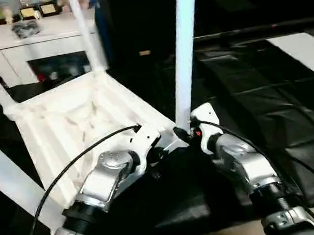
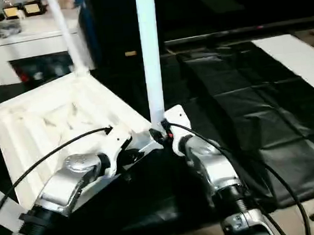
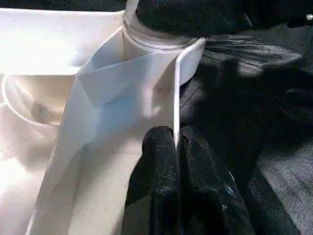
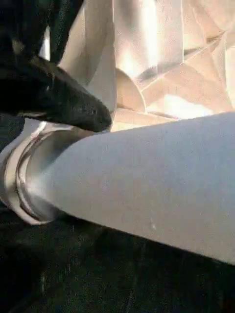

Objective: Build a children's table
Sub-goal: Rotate leg to tighten

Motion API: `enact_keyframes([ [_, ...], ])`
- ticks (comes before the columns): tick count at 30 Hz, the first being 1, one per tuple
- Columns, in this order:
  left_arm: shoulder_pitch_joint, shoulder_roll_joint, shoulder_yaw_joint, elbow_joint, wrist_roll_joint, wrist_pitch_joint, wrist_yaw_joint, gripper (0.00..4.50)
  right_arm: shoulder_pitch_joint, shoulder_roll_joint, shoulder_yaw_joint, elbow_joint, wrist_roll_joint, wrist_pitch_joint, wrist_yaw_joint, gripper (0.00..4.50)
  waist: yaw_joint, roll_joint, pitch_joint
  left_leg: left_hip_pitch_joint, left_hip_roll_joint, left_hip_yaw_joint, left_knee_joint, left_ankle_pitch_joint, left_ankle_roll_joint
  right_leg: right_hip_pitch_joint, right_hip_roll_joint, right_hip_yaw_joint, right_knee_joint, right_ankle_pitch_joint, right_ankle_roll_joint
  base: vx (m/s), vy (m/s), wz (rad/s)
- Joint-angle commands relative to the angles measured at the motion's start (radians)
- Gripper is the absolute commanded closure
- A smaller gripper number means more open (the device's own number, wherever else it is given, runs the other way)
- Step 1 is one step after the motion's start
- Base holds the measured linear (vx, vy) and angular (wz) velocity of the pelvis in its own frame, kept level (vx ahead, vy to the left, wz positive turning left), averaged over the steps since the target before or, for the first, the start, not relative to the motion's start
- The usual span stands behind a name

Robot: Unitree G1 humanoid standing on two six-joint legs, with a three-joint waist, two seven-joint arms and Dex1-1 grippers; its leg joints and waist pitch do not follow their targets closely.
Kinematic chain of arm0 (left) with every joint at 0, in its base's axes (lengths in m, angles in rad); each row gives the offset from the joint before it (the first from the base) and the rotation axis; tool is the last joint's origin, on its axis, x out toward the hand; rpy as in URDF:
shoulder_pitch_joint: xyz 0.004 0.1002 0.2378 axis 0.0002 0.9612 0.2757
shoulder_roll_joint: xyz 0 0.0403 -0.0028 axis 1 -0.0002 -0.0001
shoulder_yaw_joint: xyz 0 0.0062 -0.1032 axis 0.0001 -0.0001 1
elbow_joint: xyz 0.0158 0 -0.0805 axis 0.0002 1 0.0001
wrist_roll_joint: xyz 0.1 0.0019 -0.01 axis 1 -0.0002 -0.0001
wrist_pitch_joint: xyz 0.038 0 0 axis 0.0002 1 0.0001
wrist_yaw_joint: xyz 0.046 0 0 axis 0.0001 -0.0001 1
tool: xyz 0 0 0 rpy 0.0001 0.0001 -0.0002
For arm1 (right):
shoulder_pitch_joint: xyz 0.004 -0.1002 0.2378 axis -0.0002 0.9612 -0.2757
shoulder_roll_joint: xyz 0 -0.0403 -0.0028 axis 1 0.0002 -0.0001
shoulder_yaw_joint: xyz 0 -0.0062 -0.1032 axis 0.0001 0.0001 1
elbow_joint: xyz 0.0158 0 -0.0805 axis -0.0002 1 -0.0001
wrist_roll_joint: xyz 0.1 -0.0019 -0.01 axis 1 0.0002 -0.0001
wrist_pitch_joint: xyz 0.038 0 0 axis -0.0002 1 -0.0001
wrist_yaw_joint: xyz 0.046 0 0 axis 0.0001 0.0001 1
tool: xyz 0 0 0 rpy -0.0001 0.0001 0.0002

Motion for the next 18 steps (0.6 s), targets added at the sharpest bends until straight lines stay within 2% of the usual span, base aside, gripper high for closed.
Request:
enact_keyframes([
  [1,-0.001,-0.017,-0.073,-0.043,-0.055,-0.061,-0.111,4.5,0.023,0.01,0.084,-0.032,0.054,0.033,0.15,1.4,-0.006,-0.014,-0.032,0.014,0.015,-0.022,-0.094,-0.611,-0.02,0.01,-0.029,0.001,-0.092,-0.597,-0.079,0.0,0.0,0.0],
  [3,0.012,0.005,-0.072,-0.06,-0.069,-0.07,-0.151,4.5,0.033,-0.037,0.106,-0.062,0.055,0.028,0.219,1.25,-0.001,-0.012,-0.037,0.011,0.018,-0.018,-0.094,-0.578,-0.013,0.012,-0.033,0.008,-0.084,-0.546,-0.102,0.0,0.0,0.0],
  [5,0.03,0.045,-0.073,-0.084,-0.087,-0.092,-0.218,4.5,0.053,-0.113,0.131,-0.107,0.055,0.0,0.329,1.25,0.008,-0.02,-0.039,0.007,0.02,-0.012,-0.093,-0.529,0.003,0.014,-0.035,0.016,-0.079,-0.495,-0.127,0.0,0.0,0.0],
  [6,0.038,0.066,-0.071,-0.092,-0.095,-0.099,-0.248,4.5,0.065,-0.157,0.139,-0.128,0.057,-0.026,0.388,1.25,0.018,-0.02,-0.04,0.005,0.023,-0.004,-0.091,-0.483,0.024,0.013,-0.035,0.025,-0.069,-0.436,-0.157,0.0,0.0,0.0],
  [8,0.043,0.079,-0.069,-0.092,-0.099,-0.122,-0.271,4.5,0.07,-0.188,0.142,-0.134,0.056,-0.046,0.426,1.25,0.027,-0.02,-0.042,0.006,0.022,-0.001,-0.089,-0.455,0.032,0.013,-0.036,0.027,-0.065,-0.41,-0.176,0.0,0.0,0.0],
  [11,0.058,0.117,-0.067,-0.111,-0.129,-0.144,-0.356,4.5,0.077,-0.26,0.146,-0.146,0.072,-0.067,0.532,1.25,0.05,-0.021,-0.045,0.011,0.027,0.01,-0.086,-0.387,0.05,0.013,-0.034,0.034,-0.055,-0.33,-0.216,0.0,0.0,0.0],
  [12,0.061,0.136,-0.071,-0.117,-0.134,-0.149,-0.392,4.5,0.078,-0.278,0.143,-0.153,0.081,-0.063,0.565,1.25,0.059,-0.025,-0.045,0.01,0.027,0.014,-0.082,-0.37,0.058,0.015,-0.034,0.038,-0.05,-0.326,-0.221,0.0,0.0,0.0],
  [13,0.064,0.152,-0.075,-0.121,-0.137,-0.157,-0.42,4.5,0.079,-0.292,0.141,-0.159,0.088,-0.061,0.591,1.25,0.068,-0.025,-0.047,0.014,0.029,0.019,-0.081,-0.345,0.066,0.013,-0.034,0.042,-0.047,-0.308,-0.227,0.0,0.0,0.0],
  [14,0.068,0.173,-0.077,-0.127,-0.144,-0.167,-0.459,4.5,0.081,-0.311,0.14,-0.17,0.098,-0.056,0.627,1.25,0.07,-0.031,-0.049,0.014,0.03,0.022,-0.079,-0.324,0.071,0.014,-0.032,0.043,-0.045,-0.291,-0.231,0.051,-0.021,0.13],
  [15,0.069,0.179,-0.075,-0.129,-0.147,-0.168,-0.468,4.5,0.082,-0.317,0.141,-0.174,0.1,-0.054,0.636,1.25,0.076,-0.023,-0.051,0.01,0.031,0.023,-0.079,-0.272,0.079,0.018,-0.031,0.044,-0.037,-0.242,-0.244,0.0,0.0,0.0],
  [16,0.069,0.192,-0.076,-0.13,-0.153,-0.171,-0.489,4.5,0.084,-0.331,0.146,-0.185,0.111,-0.046,0.664,1.41,0.082,-0.02,-0.054,0.007,0.033,0.024,-0.077,-0.225,0.085,0.023,-0.03,0.043,-0.029,-0.186,-0.255,0.0,0.0,0.0],
  [18,0.064,0.226,-0.079,-0.126,-0.158,-0.17,-0.533,4.5,0.09,-0.367,0.169,-0.213,0.125,-0.025,0.725,1.58,0.09,-0.02,-0.057,0.006,0.033,0.025,-0.073,-0.172,0.099,0.028,-0.026,0.04,-0.018,-0.111,-0.268,0.0,0.0,0.0],
])
